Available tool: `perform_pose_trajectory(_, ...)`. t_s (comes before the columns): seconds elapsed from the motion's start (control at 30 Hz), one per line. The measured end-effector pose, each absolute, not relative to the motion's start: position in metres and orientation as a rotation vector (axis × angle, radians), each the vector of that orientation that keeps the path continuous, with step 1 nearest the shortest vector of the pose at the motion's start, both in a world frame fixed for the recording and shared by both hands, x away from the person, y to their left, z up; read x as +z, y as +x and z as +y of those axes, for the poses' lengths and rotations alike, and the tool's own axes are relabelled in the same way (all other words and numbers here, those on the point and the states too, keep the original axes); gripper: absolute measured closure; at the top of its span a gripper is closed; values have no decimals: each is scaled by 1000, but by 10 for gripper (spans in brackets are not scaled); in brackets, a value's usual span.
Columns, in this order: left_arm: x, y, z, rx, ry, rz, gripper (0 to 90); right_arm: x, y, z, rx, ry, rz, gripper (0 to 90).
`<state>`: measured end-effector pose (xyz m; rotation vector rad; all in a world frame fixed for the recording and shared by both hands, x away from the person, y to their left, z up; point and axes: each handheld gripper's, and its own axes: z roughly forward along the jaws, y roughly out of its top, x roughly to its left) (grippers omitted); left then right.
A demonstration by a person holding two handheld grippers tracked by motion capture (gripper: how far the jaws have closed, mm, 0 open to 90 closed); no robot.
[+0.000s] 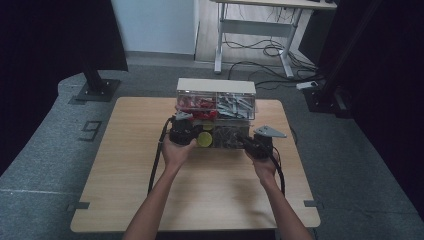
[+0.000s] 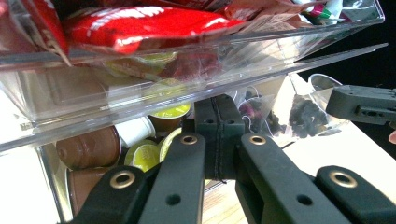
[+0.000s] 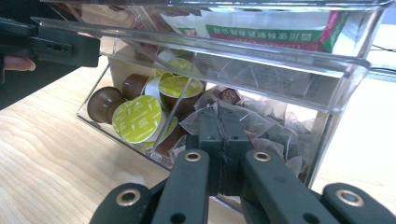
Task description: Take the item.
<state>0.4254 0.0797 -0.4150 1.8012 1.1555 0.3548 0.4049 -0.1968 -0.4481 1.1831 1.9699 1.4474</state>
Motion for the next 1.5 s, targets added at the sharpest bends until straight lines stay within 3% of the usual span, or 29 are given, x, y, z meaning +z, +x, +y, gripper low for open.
perform_pose_trajectory(1.5, -412, 424, 78, 359, 1810, 1157, 899, -434, 400, -236, 1416, 1219, 1883, 894)
